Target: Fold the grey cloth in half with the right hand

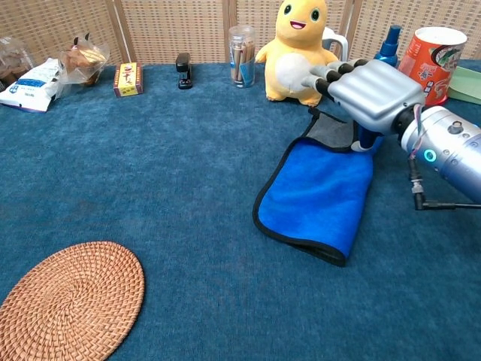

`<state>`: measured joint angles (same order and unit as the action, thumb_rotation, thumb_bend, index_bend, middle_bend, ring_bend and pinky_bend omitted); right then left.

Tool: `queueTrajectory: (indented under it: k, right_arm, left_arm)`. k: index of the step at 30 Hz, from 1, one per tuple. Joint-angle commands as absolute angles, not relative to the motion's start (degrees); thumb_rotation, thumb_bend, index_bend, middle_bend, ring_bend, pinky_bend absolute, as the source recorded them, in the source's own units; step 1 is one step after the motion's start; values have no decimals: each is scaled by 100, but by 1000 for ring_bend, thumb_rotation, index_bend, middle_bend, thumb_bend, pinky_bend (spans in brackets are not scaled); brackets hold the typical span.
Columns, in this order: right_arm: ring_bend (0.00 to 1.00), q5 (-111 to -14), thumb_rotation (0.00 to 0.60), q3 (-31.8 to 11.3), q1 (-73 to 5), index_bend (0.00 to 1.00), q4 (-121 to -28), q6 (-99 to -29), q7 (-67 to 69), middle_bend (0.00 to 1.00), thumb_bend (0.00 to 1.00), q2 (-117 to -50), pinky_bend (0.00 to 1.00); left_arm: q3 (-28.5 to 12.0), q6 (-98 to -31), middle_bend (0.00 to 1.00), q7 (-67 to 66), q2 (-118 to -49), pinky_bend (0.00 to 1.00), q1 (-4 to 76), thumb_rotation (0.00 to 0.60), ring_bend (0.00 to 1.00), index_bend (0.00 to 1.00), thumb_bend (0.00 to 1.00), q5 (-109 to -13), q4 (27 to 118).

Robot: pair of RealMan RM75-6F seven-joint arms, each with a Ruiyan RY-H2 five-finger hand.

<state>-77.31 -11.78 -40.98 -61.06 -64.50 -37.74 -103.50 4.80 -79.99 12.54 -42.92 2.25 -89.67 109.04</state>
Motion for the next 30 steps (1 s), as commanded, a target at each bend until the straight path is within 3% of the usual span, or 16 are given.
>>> queueTrajectory:
  k: [1,30]
  right_arm:
    - [0,-7711,600,-1198,-4129,0,-6076,-6441,-3791,0,0,-10380,178]
    - [0,-7330,600,-1606,-4598,0,-5597,-6423,-4064,0,0,-10793,178]
  left_arm:
    - [480,-7989,0,1260,-4291,0,229,600,0,0,121,-8960,10902]
    - [477,-7900,0,1417,-4269,0,265,600,0,0,122,-8913,10845]
